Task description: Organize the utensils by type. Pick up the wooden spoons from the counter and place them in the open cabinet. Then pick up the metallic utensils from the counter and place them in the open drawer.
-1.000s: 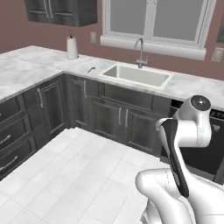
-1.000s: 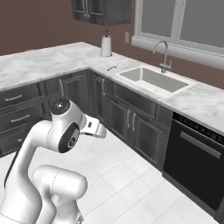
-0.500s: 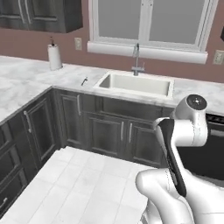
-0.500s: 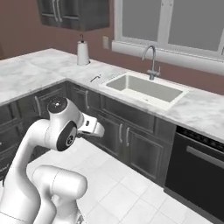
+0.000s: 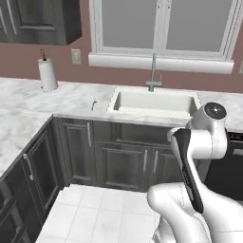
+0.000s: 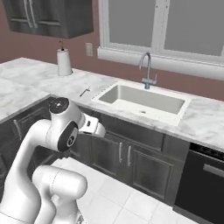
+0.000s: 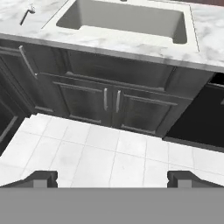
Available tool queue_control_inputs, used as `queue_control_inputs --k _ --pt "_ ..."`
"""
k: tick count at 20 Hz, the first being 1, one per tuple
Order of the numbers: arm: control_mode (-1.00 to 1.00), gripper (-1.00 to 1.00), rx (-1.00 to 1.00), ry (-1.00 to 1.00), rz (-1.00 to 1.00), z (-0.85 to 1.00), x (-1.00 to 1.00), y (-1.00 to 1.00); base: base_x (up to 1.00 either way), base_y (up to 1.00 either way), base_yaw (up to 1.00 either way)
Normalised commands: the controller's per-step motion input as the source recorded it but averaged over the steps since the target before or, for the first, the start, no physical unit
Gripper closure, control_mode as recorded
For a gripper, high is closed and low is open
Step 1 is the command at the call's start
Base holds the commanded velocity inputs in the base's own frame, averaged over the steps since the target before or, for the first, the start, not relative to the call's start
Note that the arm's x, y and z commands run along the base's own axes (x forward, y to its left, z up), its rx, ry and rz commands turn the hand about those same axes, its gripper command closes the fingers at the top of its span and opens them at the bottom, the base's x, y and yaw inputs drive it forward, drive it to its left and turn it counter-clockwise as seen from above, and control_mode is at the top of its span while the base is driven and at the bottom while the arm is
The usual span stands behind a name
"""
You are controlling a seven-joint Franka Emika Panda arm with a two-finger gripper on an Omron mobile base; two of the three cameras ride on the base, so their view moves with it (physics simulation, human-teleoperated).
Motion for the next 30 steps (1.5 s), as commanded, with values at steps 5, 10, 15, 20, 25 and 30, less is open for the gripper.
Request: queue_control_inputs --k 5,10,15,20,25,30 --pt "1.0 -1.0 0.0 0.0 0.0 0.0 0.0 0.0 0.83 0.75 -0.25" --pt "1.0 -1.0 0.0 0.0 0.0 0.0 0.0 0.0 0.69 0.65 -0.34" --pt "1.0 -1.0 0.0 0.0 0.0 0.0 0.0 0.0 0.65 0.53 -0.28" --pt "1.0 -1.0 0.0 0.0 0.0 0.0 0.0 0.0 0.53 0.6 -0.12" --pt "1.0 -1.0 0.0 0.0 0.0 0.0 0.0 0.0 0.65 0.38 0.0" --pt "1.0 -1.0 0.0 0.0 0.0 0.0 0.0 0.0 0.76 0.08 0.0"
